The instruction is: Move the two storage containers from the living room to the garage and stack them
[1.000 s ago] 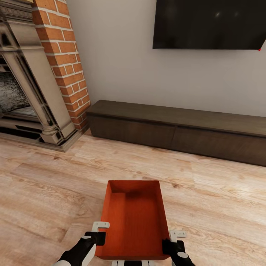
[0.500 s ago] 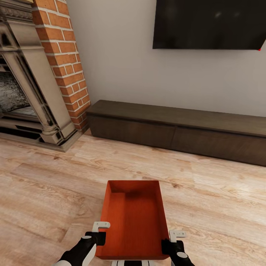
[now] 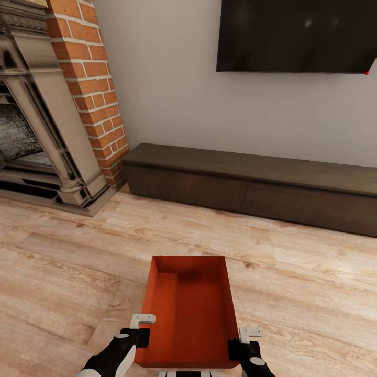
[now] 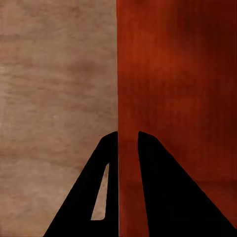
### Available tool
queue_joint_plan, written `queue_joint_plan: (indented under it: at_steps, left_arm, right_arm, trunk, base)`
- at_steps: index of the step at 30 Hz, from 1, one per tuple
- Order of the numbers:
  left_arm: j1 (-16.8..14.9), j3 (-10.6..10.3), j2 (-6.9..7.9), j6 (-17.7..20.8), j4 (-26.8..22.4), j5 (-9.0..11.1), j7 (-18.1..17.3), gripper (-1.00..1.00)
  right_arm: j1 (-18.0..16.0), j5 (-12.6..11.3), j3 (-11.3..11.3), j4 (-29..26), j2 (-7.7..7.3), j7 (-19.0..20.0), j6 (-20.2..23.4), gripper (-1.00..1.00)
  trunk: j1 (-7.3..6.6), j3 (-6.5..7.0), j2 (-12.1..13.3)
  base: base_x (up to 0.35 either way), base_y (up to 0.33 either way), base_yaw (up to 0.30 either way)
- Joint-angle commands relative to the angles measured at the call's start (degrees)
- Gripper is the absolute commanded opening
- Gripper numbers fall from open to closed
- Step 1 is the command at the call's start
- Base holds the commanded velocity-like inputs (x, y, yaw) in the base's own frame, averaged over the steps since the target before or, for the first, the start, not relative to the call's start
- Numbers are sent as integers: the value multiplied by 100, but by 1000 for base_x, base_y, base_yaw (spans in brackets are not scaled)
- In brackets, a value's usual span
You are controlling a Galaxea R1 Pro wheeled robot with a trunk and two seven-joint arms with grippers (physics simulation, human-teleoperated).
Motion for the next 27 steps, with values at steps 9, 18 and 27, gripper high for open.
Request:
queue_joint_plan:
  at_steps: [9,18,27]
  left_arm:
    - [1,-8,19,40,-8,-90,46,-100]
    - [1,-9,19,40,-8,-90,52,-100]
    - [1,-8,19,40,-8,-90,54,-100]
  right_arm:
    - [-4,82,-65,-4,-45,-2,-18,-100]
    - [-4,82,-65,-38,-41,-4,-42,-100]
    - [-4,89,-65,-39,-41,-4,-59,-100]
  trunk:
    - [-199,158,361]
    - [-397,320,722]
    - [-595,481,1083]
  base:
    - [0,0,0]
    - [0,0,0]
    - [0,0,0]
